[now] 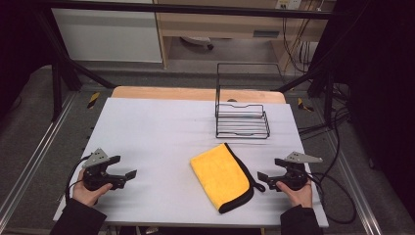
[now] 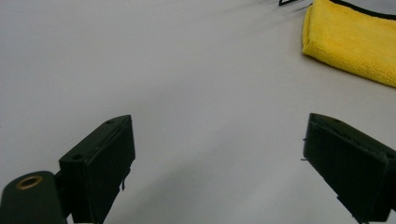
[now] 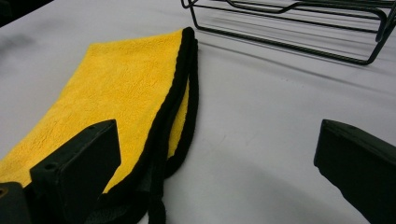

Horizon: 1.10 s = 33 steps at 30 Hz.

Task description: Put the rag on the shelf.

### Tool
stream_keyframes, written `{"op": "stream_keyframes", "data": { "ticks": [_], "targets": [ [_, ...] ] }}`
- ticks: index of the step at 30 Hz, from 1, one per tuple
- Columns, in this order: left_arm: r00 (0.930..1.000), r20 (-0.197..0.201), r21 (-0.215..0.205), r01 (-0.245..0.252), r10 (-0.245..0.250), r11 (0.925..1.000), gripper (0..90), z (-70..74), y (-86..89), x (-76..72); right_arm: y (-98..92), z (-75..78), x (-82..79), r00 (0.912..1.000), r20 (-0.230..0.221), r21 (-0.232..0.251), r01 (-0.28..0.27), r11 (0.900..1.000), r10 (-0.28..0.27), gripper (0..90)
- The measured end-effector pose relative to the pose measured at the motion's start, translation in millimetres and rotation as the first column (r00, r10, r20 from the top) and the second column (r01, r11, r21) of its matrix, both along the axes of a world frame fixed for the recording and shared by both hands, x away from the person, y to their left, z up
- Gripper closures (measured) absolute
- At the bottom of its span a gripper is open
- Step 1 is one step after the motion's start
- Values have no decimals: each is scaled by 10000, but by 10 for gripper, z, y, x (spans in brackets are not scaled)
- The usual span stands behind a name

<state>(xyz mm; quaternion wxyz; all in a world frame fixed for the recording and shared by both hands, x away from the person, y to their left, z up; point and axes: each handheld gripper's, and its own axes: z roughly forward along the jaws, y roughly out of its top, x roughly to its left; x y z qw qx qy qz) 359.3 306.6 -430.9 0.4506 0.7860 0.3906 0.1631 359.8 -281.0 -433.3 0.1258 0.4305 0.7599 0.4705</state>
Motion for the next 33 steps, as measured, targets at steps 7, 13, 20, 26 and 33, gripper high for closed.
{"op": "stream_keyframes", "data": {
  "ticks": [7,13,20,26,33],
  "targets": [
    [10000,-39,59,-15,15,10000,87,-18,-9,-4,5,7,-10,10000,0,6,16,10000,-16,13],
    [9999,-99,149,21,-19,9999,85,-36,-6,-7,58,31,-18,10000,-17,-142,-7,9999,7,16],
    [9999,-101,125,-19,21,9999,83,-38,-8,-11,178,61,-21,9998,-67,-302,-200,9993,198,20],
    [9999,-113,120,-34,35,9999,83,-43,-18,-10,250,89,-22,9998,-16,-257,-194,9995,194,20],
    [9998,-158,155,-81,83,9998,83,-47,-22,-9,463,134,-23,9995,63,-626,-290,9976,294,33]
  ]
}}
